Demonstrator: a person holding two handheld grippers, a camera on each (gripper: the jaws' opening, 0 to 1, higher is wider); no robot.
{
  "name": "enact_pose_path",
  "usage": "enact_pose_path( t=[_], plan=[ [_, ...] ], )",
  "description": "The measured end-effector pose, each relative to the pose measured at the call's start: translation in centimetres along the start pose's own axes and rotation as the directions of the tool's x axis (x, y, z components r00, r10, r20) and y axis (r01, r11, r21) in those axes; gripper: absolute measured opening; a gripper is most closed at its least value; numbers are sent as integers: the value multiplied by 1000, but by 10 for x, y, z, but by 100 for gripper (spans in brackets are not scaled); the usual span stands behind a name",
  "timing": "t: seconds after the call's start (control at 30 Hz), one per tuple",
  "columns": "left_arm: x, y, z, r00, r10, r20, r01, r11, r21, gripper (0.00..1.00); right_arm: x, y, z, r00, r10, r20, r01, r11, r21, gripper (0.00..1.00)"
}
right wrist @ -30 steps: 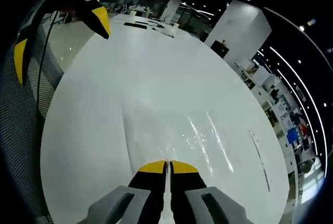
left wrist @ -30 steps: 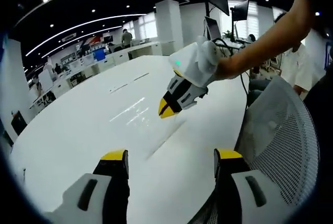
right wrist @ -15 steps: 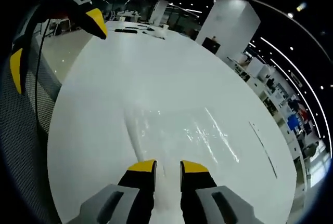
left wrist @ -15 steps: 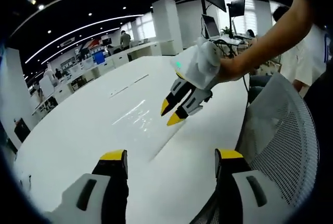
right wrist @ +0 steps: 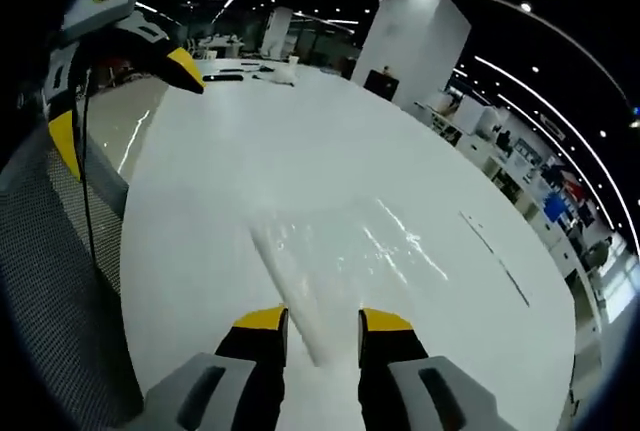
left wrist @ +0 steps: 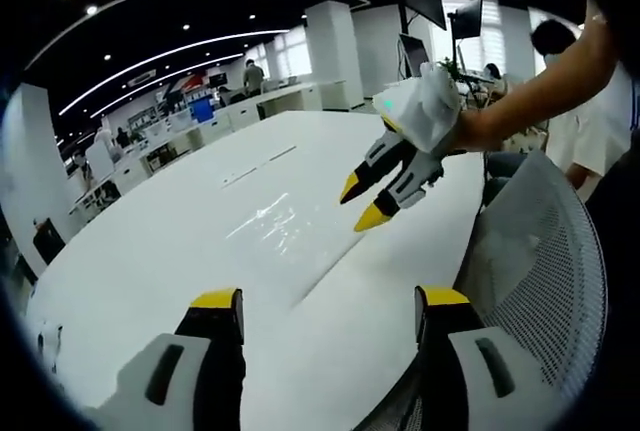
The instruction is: Open the resealable bag by pulling the two sides of the seal apart until the entire bag opening is separated and visibly accessible.
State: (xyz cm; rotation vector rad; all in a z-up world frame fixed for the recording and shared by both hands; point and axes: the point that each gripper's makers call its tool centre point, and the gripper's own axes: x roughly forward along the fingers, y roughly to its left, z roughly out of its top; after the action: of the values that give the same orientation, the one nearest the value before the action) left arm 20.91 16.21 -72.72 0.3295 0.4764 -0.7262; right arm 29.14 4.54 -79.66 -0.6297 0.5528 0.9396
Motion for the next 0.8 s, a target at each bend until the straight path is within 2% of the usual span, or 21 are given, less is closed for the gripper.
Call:
enact_pose_path(
  t=[0.13,0.27,0.8],
  plan=[
    [-5,-2,1,1000,7,9,-7,1000,-4,70,-14,-2,-5,1000,-19,3,19,999,48,27],
    [-10,-4,3,1000,14,21,-14,1000,-6,71,-31,-4,-5,998,-53,32,48,989,140,28],
    [-22,-18,0,999,18,39,-18,1000,-22,73,-94,22,-6,988,-124,91,96,959,265,31]
  ],
)
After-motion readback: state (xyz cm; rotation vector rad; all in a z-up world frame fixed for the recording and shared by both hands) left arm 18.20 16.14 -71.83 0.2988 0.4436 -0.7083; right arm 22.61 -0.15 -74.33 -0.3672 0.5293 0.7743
